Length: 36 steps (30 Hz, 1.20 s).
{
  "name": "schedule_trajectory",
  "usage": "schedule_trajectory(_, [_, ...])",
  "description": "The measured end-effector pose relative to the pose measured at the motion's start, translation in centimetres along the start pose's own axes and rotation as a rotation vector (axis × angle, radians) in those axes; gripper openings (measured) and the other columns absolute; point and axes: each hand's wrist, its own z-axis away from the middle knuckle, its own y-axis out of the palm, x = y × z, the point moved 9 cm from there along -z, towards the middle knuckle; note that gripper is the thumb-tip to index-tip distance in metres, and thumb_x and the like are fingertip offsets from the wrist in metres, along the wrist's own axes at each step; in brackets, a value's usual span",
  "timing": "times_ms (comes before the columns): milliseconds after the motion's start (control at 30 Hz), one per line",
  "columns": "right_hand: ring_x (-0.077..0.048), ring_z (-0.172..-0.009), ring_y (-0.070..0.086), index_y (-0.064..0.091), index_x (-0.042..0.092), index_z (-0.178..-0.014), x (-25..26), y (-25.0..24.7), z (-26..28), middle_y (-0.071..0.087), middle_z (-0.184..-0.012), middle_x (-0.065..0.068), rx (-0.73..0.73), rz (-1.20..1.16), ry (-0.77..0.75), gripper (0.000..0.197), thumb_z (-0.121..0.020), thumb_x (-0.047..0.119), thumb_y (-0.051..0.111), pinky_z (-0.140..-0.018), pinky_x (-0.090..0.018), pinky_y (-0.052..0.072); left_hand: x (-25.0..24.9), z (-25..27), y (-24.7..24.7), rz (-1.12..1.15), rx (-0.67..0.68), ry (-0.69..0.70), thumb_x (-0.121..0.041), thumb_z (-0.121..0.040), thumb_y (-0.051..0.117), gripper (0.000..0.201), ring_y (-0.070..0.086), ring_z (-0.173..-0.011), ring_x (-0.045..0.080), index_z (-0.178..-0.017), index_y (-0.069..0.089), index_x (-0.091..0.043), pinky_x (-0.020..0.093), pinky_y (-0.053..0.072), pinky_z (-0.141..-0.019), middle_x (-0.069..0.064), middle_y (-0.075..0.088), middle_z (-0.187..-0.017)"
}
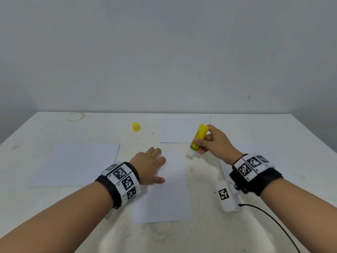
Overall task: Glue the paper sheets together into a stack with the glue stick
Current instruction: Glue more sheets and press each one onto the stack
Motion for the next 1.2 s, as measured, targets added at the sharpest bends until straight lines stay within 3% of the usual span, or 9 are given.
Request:
schedule_trajectory(133, [-0.021, -0.061, 0.066, 0.05, 0.008, -0.112, -0.3, 1.8, -1.3, 0.07, -0.079, -0.009, 0.007, 0.029, 0.017, 0.031, -0.087, 0.013, 0.068, -0.073, -0.036, 0.058, -0.3, 0.4, 1.0, 0.138, 0.054, 0.0, -0.065, -0.087, 0.048, 0.09, 0.008, -0.147, 0.021, -0.15, 0.015, -0.011, 0.042, 0.032, -0.11, 0.007, 0.0, -0.161])
schedule_trajectory(233, [-0.018, -0.062, 0.065, 0.048, 0.01, -0.114, -0.3, 3.3, -2.3, 0.069, -0.082, -0.008, 0.006, 0.043, 0.016, 0.034, -0.087, 0.014, 0.068, -0.078, -0.038, 0.057, 0.4, 0.9, 1.4, 0.135, 0.142, -0.071, -0.076, -0.071, 0.059, 0.118, 0.013, -0.146, 0.024, -0.152, 0.005, -0.009, 0.042, 0.031, -0.113, 0.009, 0.001, -0.161])
schedule_trajectory(367, [-0.02, -0.068, 0.066, 0.047, 0.013, -0.109, 0.6, 6.3, -3.4, 0.07, -0.089, -0.012, 0.07, 0.074, -0.016, 0.029, -0.089, 0.017, 0.067, -0.08, -0.038, 0.057, 1.0, 0.8, 1.7, 0.093, 0.173, -0.191, -0.081, -0.063, 0.062, 0.131, 0.019, -0.143, 0.03, -0.152, 0.001, -0.006, 0.043, 0.033, -0.111, 0.015, 0.002, -0.16])
schedule_trajectory(500, [-0.026, -0.076, 0.066, 0.044, 0.014, -0.111, 1.5, 9.5, -4.3, 0.067, -0.095, -0.014, 0.172, 0.165, -0.08, 0.027, -0.092, 0.02, 0.061, -0.083, -0.042, 0.055, 0.8, 0.6, 2.1, 0.13, 0.163, -0.224, -0.083, -0.063, 0.058, 0.133, 0.013, -0.145, 0.031, -0.152, -0.003, -0.004, 0.042, 0.03, -0.112, 0.018, -0.003, -0.159])
schedule_trajectory(667, [-0.027, -0.076, 0.061, 0.044, 0.01, -0.114, 1.8, 11.0, -4.8, 0.06, -0.092, -0.013, 0.216, 0.341, -0.132, 0.026, -0.094, 0.017, 0.059, -0.081, -0.036, 0.052, 0.8, 0.6, 1.9, 0.136, 0.144, -0.208, -0.082, -0.062, 0.06, 0.131, 0.022, -0.139, 0.032, -0.151, 0.005, -0.003, 0.043, 0.036, -0.108, 0.017, 0.009, -0.157])
schedule_trajectory(867, [-0.03, -0.082, 0.062, 0.044, 0.011, -0.111, 1.6, 10.0, -2.0, 0.061, -0.089, -0.01, 0.303, 0.505, -0.205, 0.024, -0.093, 0.017, 0.058, -0.079, -0.04, 0.052, 1.7, 0.4, 1.0, 0.203, 0.066, -0.178, -0.077, -0.062, 0.066, 0.099, 0.042, -0.116, 0.025, -0.13, 0.04, -0.01, 0.04, 0.045, -0.095, 0.01, 0.041, -0.131])
schedule_trajectory(967, [-0.031, -0.081, 0.062, 0.041, 0.017, -0.102, 1.4, 8.9, 0.4, 0.062, -0.087, -0.01, 0.344, 0.5, -0.223, 0.019, -0.092, 0.015, 0.057, -0.076, -0.038, 0.051, 2.2, 0.4, 0.9, 0.207, 0.053, -0.18, -0.073, -0.063, 0.069, 0.099, 0.042, -0.121, 0.026, -0.135, 0.039, -0.013, 0.04, 0.044, -0.097, 0.01, 0.037, -0.137])
schedule_trajectory(1067, [-0.028, -0.08, 0.063, 0.043, 0.014, -0.101, 0.9, 7.8, 2.4, 0.065, -0.087, -0.013, 0.391, 0.524, -0.21, 0.015, -0.093, 0.013, 0.056, -0.073, -0.037, 0.05, 2.3, 0.4, 1.0, 0.199, 0.054, -0.184, -0.072, -0.064, 0.069, 0.103, 0.037, -0.126, 0.027, -0.14, 0.034, -0.013, 0.04, 0.043, -0.099, 0.01, 0.024, -0.143])
schedule_trajectory(1200, [-0.021, -0.076, 0.064, 0.049, 0.008, -0.104, 0.1, 5.9, 4.4, 0.068, -0.085, -0.01, 0.421, 0.54, -0.226, 0.015, -0.093, 0.013, 0.058, -0.071, -0.033, 0.05, 2.1, 0.1, 0.4, 0.073, 0.007, -0.168, -0.079, -0.061, 0.063, 0.103, 0.03, -0.122, 0.025, -0.137, 0.038, -0.015, 0.037, 0.04, -0.095, 0.007, 0.023, -0.135])
